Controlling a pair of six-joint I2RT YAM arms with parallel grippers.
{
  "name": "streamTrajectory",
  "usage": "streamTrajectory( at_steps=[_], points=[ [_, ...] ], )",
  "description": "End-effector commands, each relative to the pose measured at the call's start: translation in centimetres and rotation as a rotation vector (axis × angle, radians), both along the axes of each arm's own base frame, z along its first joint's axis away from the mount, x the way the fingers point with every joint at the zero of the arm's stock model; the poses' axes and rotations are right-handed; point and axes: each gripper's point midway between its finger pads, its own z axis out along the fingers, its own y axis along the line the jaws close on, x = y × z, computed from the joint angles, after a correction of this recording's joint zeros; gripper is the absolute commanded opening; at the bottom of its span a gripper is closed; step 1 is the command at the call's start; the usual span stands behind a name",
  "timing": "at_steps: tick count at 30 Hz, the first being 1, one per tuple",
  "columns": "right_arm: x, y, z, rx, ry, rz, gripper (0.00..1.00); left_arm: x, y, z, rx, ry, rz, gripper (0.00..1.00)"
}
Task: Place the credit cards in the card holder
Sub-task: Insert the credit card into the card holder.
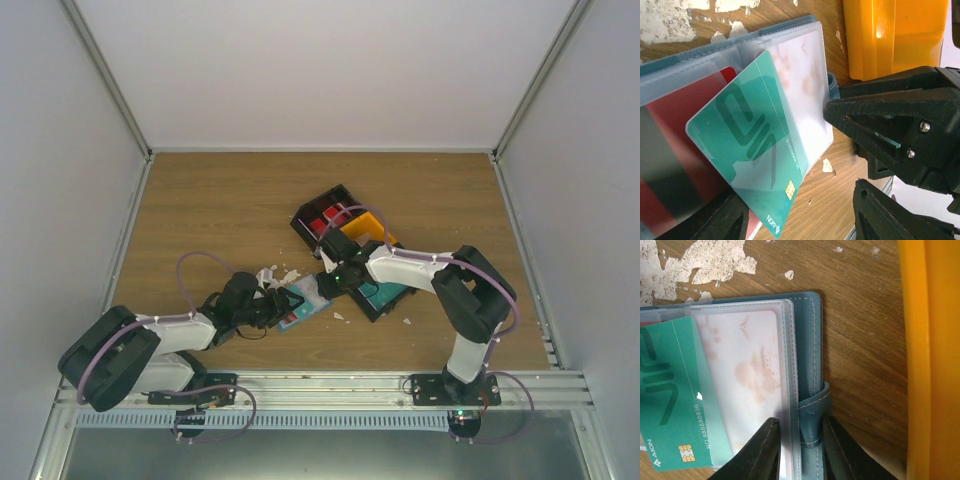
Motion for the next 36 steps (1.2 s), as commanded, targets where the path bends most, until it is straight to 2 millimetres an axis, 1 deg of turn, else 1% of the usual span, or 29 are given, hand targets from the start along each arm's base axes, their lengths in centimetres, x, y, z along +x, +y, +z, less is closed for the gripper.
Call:
streamTrajectory(
  at_steps=[1, 3, 5, 7, 8, 10, 17, 20, 26, 29, 33, 36],
  points=[
    [-2.4, -1.4, -2.4, -0.085, 0.089, 0.021, 0.24, -1.5, 1.9, -2.9, 0.139, 0.089, 0.007, 0.59],
    [-2.3, -1.3, -2.4, -0.084, 0.088, 0.023, 0.24, -1.6, 1.9, -3.0, 0.145, 0.091, 0.004, 0.59],
    [-2.4, -1.3, -2.4, -0.083, 0.089, 0.024, 0.24, -1.6, 2.0, -3.2, 0.157, 0.096, 0.006, 0.56],
    [-2.4, -1.3, -2.4, -0.082, 0.089, 0.025, 0.24, -1.5, 2.2, -3.4, 0.182, 0.104, 0.005, 0.51],
    [-2.4, -1.3, -2.4, -0.081, 0.089, 0.026, 0.24, -1.5, 2.2, -3.6, 0.196, 0.109, 0.005, 0.47],
    [-2.5, -1.3, -2.5, -0.080, 0.091, 0.028, 0.24, -1.3, 2.2, -3.7, 0.212, 0.108, 0.001, 0.42],
    [-2.4, -1.1, -2.4, -0.073, 0.088, 0.027, 0.24, -0.3, 0.2, -3.1, 0.200, 0.081, -0.062, 0.30],
    [-2.3, -1.0, -2.4, -0.072, 0.088, 0.028, 0.24, 0.1, -0.3, -3.3, 0.206, 0.079, -0.072, 0.28],
    [-2.0, -0.9, -1.8, -0.059, 0.069, 0.021, 0.24, 0.1, -0.5, -3.7, 0.219, 0.087, -0.084, 0.28],
    [-1.8, -0.9, -1.3, -0.054, 0.058, 0.016, 0.25, -0.1, -0.1, -3.2, 0.230, 0.080, -0.080, 0.32],
    [-1.8, -0.9, -1.2, -0.055, 0.055, 0.016, 0.26, -0.6, -0.3, -1.9, 0.205, 0.067, -0.105, 0.43],
    [-1.9, -1.0, -1.5, -0.061, 0.060, 0.019, 0.26, -0.9, 0.0, -2.0, 0.218, 0.090, -0.097, 0.44]
  ],
)
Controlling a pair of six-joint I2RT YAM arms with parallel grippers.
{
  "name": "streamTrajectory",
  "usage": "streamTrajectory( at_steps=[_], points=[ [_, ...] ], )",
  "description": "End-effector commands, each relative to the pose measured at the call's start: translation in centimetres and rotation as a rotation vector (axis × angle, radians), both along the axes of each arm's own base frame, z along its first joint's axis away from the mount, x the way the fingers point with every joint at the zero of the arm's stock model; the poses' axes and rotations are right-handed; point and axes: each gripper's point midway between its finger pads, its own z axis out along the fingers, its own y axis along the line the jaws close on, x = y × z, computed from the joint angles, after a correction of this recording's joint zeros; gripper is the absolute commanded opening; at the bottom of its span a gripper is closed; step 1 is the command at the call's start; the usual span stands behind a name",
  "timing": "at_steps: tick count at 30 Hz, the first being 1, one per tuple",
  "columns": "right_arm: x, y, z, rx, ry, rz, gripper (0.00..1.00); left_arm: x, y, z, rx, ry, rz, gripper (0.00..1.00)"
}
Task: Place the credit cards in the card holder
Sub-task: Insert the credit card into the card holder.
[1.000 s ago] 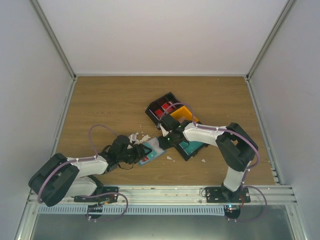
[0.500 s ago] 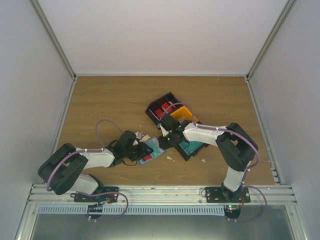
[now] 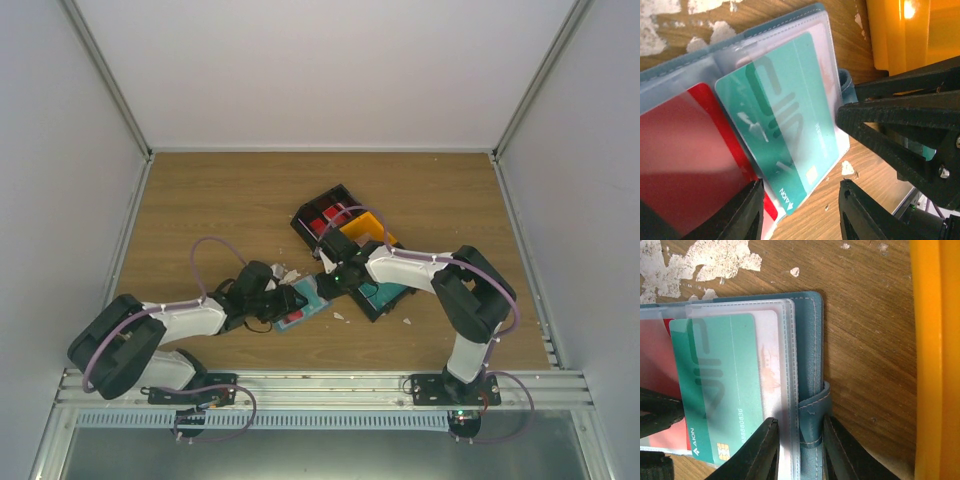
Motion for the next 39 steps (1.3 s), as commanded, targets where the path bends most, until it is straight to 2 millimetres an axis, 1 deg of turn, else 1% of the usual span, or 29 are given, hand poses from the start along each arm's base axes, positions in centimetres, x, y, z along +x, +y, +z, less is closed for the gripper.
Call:
streamTrajectory(
  at_steps=[1, 2, 5, 10, 14, 18, 19, 21, 23, 24, 26, 28, 31, 33, 39],
  points=[
    [-1.7, -1.1, -1.5, -0.066, 0.056, 0.014, 0.25, -1.6, 1.4, -1.5, 0.076, 0.067, 0.002, 0.44],
    [-1.7, -1.1, -1.5, -0.066, 0.056, 0.014, 0.25, -1.8, 1.7, -1.7, 0.085, 0.074, 0.010, 0.43],
    [-1.7, -1.2, -1.6, -0.066, 0.055, 0.015, 0.25, -1.9, 2.0, -2.1, 0.105, 0.080, 0.018, 0.37],
    [-1.8, -1.0, -1.7, -0.057, 0.058, 0.019, 0.25, -1.0, 1.2, -2.0, 0.101, 0.063, -0.004, 0.18],
    [-1.8, -1.0, -1.8, -0.056, 0.057, 0.020, 0.25, -0.1, 0.3, -1.8, 0.108, 0.044, -0.030, 0.13],
    [-1.6, -0.8, -1.3, -0.045, 0.046, 0.019, 0.25, 0.6, -0.7, -0.9, 0.109, -0.001, -0.063, 0.12],
    [-1.5, -0.7, -1.1, -0.039, 0.040, 0.012, 0.26, 0.7, -0.9, -0.7, 0.110, -0.008, -0.069, 0.12],
    [-1.1, -0.7, -0.5, -0.031, 0.023, -0.008, 0.26, 0.8, -0.7, -0.9, 0.132, -0.006, -0.064, 0.13],
    [-0.6, -0.7, 0.5, -0.022, -0.008, -0.034, 0.28, 0.7, -0.3, -0.7, 0.150, -0.008, -0.057, 0.14],
    [-0.2, -0.8, 1.2, -0.015, -0.030, -0.048, 0.31, 0.8, -0.2, -0.3, 0.145, -0.023, -0.056, 0.15],
    [0.3, -0.9, 2.3, -0.010, -0.065, -0.077, 0.36, 0.5, 0.3, 0.2, 0.160, -0.029, -0.055, 0.20],
    [0.8, -1.1, 2.8, -0.014, -0.091, -0.094, 0.40, 0.4, 0.6, 1.1, 0.165, -0.047, -0.057, 0.27],
    [1.2, -1.1, 2.6, -0.030, -0.098, -0.098, 0.42, 0.2, 1.0, 2.1, 0.169, -0.065, -0.055, 0.36],
    [1.4, -0.8, 2.1, -0.035, -0.094, -0.087, 0.42, 0.1, 1.7, 2.3, 0.191, -0.066, -0.034, 0.40],
    [1.1, -0.1, 0.7, -0.043, -0.059, -0.036, 0.40, -0.5, 5.6, 1.3, 0.279, -0.018, 0.084, 0.45]
  ],
)
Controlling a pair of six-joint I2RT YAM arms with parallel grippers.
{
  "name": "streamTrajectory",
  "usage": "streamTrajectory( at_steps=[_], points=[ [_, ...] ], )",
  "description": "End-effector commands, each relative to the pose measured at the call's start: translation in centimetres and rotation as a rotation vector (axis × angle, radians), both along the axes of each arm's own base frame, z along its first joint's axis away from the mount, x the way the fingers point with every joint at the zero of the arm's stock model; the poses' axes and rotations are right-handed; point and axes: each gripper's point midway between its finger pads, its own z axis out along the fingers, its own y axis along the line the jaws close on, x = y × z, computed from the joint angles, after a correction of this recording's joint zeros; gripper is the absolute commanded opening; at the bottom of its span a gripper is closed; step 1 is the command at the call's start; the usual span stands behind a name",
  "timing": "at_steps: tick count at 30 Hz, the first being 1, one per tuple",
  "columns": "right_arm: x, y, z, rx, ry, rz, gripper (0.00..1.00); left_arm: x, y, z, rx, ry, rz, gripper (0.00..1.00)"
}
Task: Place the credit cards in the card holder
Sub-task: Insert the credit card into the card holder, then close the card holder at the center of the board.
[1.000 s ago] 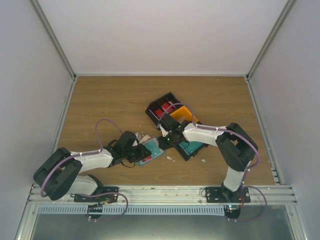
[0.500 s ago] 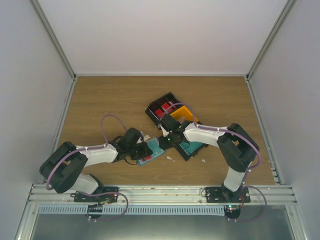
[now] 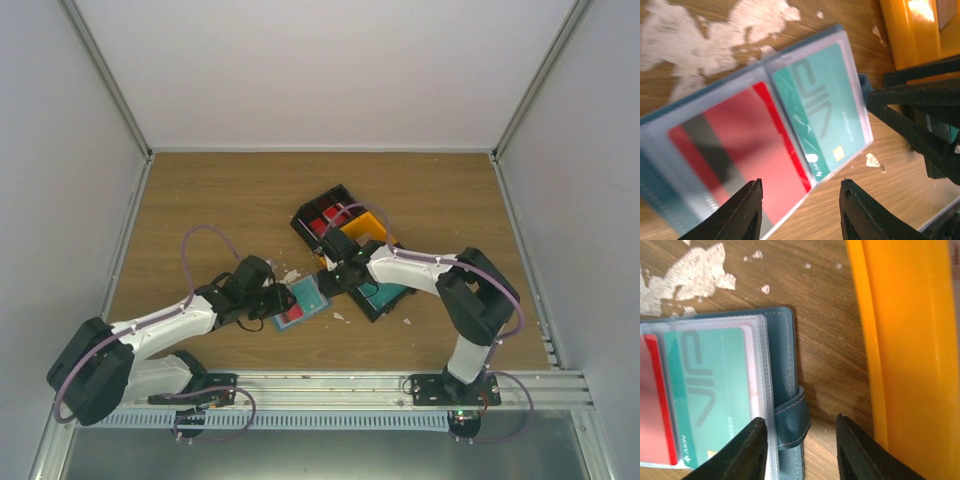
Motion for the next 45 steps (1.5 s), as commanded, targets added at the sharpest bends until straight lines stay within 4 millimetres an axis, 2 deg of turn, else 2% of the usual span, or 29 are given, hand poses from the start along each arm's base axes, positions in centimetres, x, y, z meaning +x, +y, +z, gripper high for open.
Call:
streamTrajectory(
  at_steps=[1, 4, 9, 13, 16, 22, 28, 33, 38, 41, 45],
  points=[
    [0.0, 0.8, -0.7, -0.009, 0.006, 0.041, 0.37, -0.3, 3.5, -0.9, 0.088, 0.021, 0.108, 0.47],
    [-0.1, 1.1, -0.9, -0.007, 0.014, 0.056, 0.31, -0.9, 4.9, -1.4, 0.100, 0.038, 0.146, 0.48],
    [-0.3, 1.0, -1.6, -0.014, 0.029, 0.063, 0.13, -1.9, 7.0, -2.3, 0.119, 0.067, 0.217, 0.48],
    [-0.3, 1.1, -1.0, -0.003, 0.022, 0.063, 0.01, -2.6, 7.3, -3.0, 0.082, 0.088, 0.218, 0.48],
    [0.1, 1.2, 0.2, 0.009, 0.001, 0.054, 0.00, -2.9, 6.4, -3.3, 0.029, 0.101, 0.183, 0.47],
    [0.5, 2.1, 4.1, 0.070, -0.042, 0.066, 0.00, -2.6, 4.8, -3.1, -0.039, 0.100, 0.124, 0.40],
    [-0.8, 3.8, 6.7, 0.183, -0.017, 0.131, 0.01, -2.2, 4.0, -3.4, -0.054, 0.106, 0.088, 0.30],
    [-2.2, 5.2, 8.2, 0.286, 0.012, 0.187, 0.00, -1.2, 3.3, -3.3, -0.062, 0.081, 0.072, 0.27],
    [-4.7, 6.8, 7.4, 0.416, 0.112, 0.250, 0.01, 0.1, 2.4, -3.4, -0.103, 0.040, 0.065, 0.25],
    [-5.2, 7.7, 6.5, 0.456, 0.152, 0.257, 0.01, 0.5, 1.9, -3.7, -0.120, 0.031, 0.061, 0.24],
    [-5.5, 8.5, 5.4, 0.479, 0.181, 0.263, 0.00, 1.0, 2.7, -4.1, -0.068, 0.020, 0.088, 0.23]
  ],
)
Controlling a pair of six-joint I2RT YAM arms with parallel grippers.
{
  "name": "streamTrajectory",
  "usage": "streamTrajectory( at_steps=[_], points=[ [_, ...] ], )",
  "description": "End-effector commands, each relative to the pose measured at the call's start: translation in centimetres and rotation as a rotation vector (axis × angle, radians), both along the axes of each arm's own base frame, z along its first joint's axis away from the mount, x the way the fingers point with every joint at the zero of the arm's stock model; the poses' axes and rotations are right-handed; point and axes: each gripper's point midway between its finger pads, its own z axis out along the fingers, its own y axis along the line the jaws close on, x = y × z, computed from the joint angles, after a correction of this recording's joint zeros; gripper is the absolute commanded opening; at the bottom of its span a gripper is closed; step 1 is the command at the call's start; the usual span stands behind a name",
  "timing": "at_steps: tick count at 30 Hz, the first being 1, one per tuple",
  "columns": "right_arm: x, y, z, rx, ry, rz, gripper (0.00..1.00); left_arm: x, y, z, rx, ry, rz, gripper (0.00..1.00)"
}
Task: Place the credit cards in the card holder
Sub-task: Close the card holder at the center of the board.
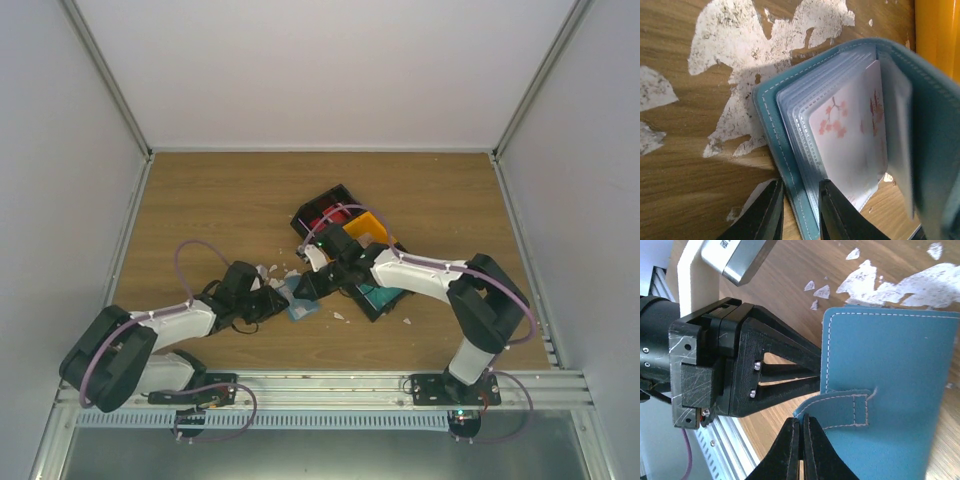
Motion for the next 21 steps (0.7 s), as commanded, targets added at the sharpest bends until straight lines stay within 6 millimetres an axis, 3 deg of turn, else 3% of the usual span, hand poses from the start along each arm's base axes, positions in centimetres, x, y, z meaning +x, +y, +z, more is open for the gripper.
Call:
streamTrajectory(
  at_steps=[1, 6, 11, 15, 21],
  points=[
    [-1.0, 1.7, -1.2, 0.056, 0.059, 0.039, 0.01, 0.7, 1.1, -0.6, 0.059, -0.031, 0.031, 0.23],
    [-1.3, 2.0, -3.5, 0.033, 0.101, 0.044, 0.05, 0.1, 3.7, -0.1, 0.153, -0.022, 0.122, 0.24],
    [-1.0, 2.8, -4.6, 0.032, 0.128, 0.046, 0.13, 0.2, 5.4, 2.5, 0.176, -0.096, 0.197, 0.25],
    [-0.9, 3.1, -5.0, 0.022, 0.131, 0.045, 0.27, 0.5, 3.9, 4.6, 0.098, -0.152, 0.126, 0.29],
    [0.0, 2.6, -1.8, 0.041, 0.032, 0.021, 0.37, 1.0, 0.7, 6.2, -0.013, -0.193, -0.021, 0.34]
  ],
)
